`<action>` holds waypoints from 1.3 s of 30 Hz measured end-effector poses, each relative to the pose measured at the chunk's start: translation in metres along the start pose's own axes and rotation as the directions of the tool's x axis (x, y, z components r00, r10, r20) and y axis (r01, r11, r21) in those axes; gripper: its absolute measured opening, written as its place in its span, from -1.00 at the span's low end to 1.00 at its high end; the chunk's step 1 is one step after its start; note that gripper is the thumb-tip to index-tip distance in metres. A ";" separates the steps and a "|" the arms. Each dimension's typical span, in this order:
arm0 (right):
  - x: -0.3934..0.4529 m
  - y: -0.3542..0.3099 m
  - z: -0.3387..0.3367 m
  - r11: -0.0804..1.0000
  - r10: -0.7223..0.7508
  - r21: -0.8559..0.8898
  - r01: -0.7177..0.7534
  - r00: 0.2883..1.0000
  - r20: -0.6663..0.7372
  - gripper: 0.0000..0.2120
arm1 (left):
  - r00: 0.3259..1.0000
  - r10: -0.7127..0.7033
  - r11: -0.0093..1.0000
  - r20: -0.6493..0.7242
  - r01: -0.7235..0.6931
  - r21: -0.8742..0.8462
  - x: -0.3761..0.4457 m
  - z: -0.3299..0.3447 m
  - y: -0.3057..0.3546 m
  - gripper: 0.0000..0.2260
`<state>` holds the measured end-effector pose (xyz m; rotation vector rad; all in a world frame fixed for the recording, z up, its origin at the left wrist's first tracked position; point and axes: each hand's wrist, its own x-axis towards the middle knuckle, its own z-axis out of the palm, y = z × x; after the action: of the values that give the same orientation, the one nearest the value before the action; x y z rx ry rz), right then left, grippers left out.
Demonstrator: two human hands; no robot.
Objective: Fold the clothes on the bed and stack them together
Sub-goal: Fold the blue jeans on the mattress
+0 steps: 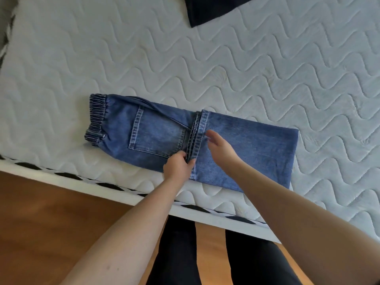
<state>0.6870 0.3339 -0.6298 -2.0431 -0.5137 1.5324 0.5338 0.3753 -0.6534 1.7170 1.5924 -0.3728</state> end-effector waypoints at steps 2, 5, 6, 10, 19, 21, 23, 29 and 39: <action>0.005 -0.008 0.009 0.996 0.004 0.086 -0.005 1.000 0.008 -0.58 | 0.999 0.028 0.999 0.017 -0.028 -0.039 0.000 -0.003 -0.004 -0.74; 0.012 -0.016 0.016 0.982 0.029 0.189 -0.027 1.000 -0.008 -0.58 | 0.998 0.058 0.993 -0.005 -0.058 -0.100 0.002 -0.013 -0.011 -0.79; 0.015 -0.017 0.016 0.974 0.042 0.223 -0.033 0.999 -0.035 -0.59 | 0.997 0.065 0.989 -0.048 -0.071 -0.132 0.004 -0.020 -0.014 -0.82; 0.034 -0.019 0.017 0.923 0.075 0.384 -0.038 0.994 -0.081 -0.61 | 0.942 0.174 0.969 -0.286 -0.215 -0.118 0.025 -0.062 -0.042 -0.90; 0.046 -0.028 0.019 0.880 0.150 0.462 -0.105 0.987 -0.061 -0.69 | 0.774 0.175 0.985 -0.608 -0.129 0.119 0.089 -0.153 -0.124 -0.70; 0.050 -0.031 0.019 0.873 0.174 0.473 -0.116 0.981 -0.081 -0.70 | 0.802 0.068 0.997 -0.594 -0.029 0.074 0.101 -0.165 -0.137 -0.59; 0.054 -0.035 0.020 0.878 0.187 0.460 -0.131 0.979 -0.078 -0.71 | 0.866 -0.086 0.996 -0.492 0.075 -0.043 0.114 -0.174 -0.147 -0.45; 0.052 -0.036 0.022 0.894 0.187 0.420 -0.156 0.982 -0.034 -0.69 | 0.967 -0.202 0.908 -0.153 0.127 -0.399 0.134 -0.197 -0.161 -0.71; 0.057 -0.036 0.018 0.902 0.192 0.392 -0.182 0.981 0.014 -0.68 | 0.987 0.164 0.951 0.004 -0.157 -0.267 0.029 -0.254 -0.086 -0.62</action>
<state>0.6862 0.3990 -0.6546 -1.8318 0.0091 1.5671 0.3889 0.5660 -0.5287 1.6112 1.4016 -0.0943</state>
